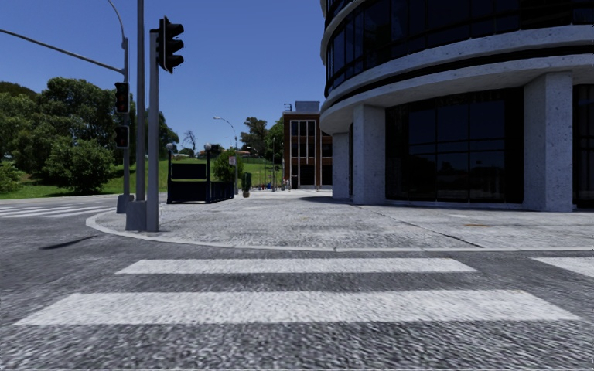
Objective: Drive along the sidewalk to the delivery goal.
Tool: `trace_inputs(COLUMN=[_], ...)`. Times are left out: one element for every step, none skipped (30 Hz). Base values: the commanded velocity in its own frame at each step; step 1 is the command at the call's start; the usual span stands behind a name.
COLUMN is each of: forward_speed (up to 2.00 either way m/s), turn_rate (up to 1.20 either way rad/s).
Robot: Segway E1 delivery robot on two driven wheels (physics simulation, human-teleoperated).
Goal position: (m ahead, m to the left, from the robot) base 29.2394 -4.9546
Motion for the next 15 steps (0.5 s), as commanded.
trace_inputs(forward_speed=[2.00,2.00,2.00,2.00,2.00,2.00,2.00,2.00,2.00,2.00,2.00,2.00,2.00,2.00,2.00], turn_rate=[0.00,0.00,0.00,0.00,0.00,0.00,0.00,0.00,0.00,0.00,0.00,0.00,0.00,0.00,0.00])
